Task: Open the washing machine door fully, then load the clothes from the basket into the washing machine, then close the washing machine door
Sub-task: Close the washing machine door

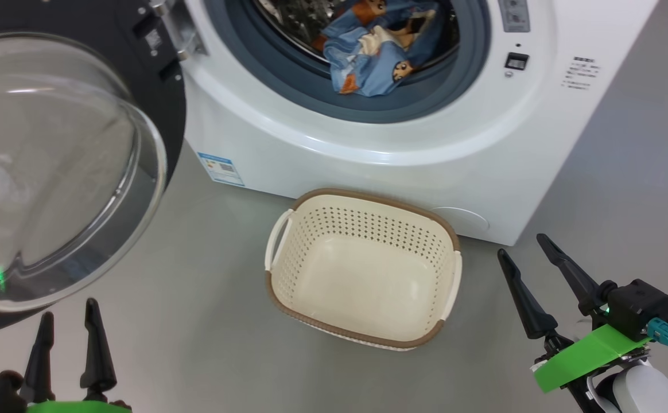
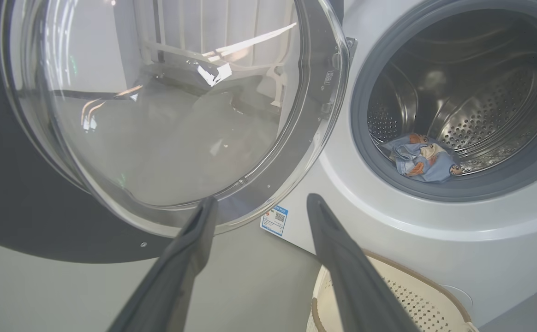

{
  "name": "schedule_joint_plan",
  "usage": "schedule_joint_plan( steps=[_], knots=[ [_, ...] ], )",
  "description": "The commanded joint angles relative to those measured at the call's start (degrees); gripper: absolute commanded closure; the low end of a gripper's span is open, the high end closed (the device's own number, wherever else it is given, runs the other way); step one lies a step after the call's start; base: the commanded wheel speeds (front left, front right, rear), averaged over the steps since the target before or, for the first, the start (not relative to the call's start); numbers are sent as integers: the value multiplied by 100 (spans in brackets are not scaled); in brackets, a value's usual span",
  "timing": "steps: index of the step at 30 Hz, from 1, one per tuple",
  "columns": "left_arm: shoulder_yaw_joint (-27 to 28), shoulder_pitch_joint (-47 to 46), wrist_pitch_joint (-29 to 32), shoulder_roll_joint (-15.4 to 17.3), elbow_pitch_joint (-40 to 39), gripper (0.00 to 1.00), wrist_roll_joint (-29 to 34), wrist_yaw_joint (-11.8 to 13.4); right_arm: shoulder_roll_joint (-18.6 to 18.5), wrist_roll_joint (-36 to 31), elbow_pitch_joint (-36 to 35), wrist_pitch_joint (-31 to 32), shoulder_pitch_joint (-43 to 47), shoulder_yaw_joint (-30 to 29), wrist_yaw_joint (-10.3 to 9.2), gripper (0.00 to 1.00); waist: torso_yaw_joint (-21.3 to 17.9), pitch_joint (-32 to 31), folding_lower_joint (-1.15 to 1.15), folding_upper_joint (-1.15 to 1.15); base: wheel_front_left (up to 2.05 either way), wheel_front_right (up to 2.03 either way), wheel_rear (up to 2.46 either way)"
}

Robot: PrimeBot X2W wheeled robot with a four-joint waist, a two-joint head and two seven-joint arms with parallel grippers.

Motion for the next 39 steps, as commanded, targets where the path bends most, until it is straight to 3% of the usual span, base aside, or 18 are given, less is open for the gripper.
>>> schedule_joint_plan(
  steps=[1, 27, 28, 29, 30, 32, 39],
  knots=[
    [185, 58, -36, 81, -94, 0, -44, -8, -58, 64, -103, -28, -37, 147, 9, 0, 178, -65, 0, 0, 0, 0, 0],
    [245, 176, -36, 80, -131, 0, -165, 2, -79, 105, -83, -28, 39, 277, 9, 0, 376, -138, 0, 0, 0, 0, 0],
    [273, 162, -36, 80, -152, 10, -188, 5, -78, 106, -81, -28, 39, 273, 9, 0, 382, -133, 0, 0, 0, 0, 0],
    [306, 149, -36, 80, -179, 44, -212, 6, -75, 105, -79, -28, 41, 268, 9, 0, 389, -131, 0, 0, 0, 0, 0],
    [341, 139, -36, 80, -217, 59, -241, 8, -69, 103, -77, -28, 43, 265, 9, 0, 396, -127, 0, 0, 0, 0, 0],
    [431, 111, -36, 80, -328, 98, -289, 8, -54, 95, -76, -28, 46, 259, 9, 0, 418, -118, 0, 0, 0, 0, 0],
    [993, -126, -36, 80, -1045, 100, -281, -2, 5, 69, -87, -28, 49, 216, 9, 0, 524, -67, 0, 0, 0, 0, 0]
  ],
)
